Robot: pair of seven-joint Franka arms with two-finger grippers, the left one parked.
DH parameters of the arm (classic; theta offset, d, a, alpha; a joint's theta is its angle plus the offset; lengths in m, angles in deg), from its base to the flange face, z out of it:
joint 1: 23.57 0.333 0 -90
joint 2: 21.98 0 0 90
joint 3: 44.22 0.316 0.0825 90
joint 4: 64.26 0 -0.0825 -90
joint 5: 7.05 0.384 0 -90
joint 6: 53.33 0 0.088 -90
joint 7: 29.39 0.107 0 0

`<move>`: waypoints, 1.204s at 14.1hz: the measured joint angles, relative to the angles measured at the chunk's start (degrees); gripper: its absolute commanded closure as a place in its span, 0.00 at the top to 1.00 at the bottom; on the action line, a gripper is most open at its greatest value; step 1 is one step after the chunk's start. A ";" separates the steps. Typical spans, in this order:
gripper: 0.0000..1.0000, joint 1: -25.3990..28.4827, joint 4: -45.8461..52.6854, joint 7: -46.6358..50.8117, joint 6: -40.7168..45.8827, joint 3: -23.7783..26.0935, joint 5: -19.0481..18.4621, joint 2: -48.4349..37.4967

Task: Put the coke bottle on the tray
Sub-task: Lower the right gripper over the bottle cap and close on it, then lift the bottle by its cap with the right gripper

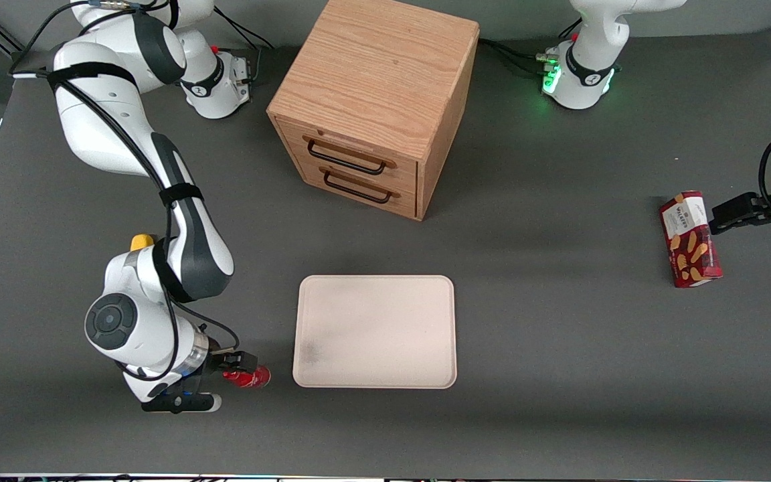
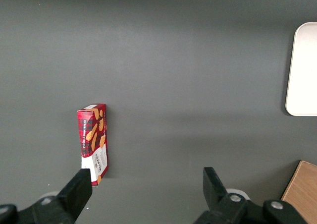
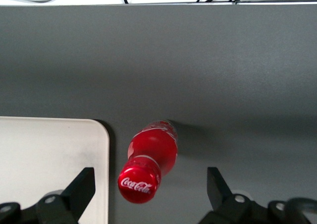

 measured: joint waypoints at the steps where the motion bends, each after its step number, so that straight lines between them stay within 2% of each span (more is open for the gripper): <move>1: 0.97 0.04 0.00 0.00 0.00 0.00 -0.10 0.00; 2: 0.84 0.05 0.00 -0.01 0.00 0.00 -0.14 0.00; 6: 0.61 0.17 0.00 -0.31 -0.01 0.00 -0.21 0.00; 8: 0.43 0.29 0.00 -0.42 -0.01 0.00 -0.68 0.00; 11: 0.24 0.52 0.00 -0.62 -0.03 0.00 -2.57 0.00; 13: 0.08 0.62 0.00 -1.39 -0.06 0.00 -2.82 0.02; 15: 0.00 0.62 0.00 -1.82 -0.06 0.00 -2.82 0.02; 17: 0.00 0.62 0.00 -1.91 -0.06 0.00 -2.83 0.02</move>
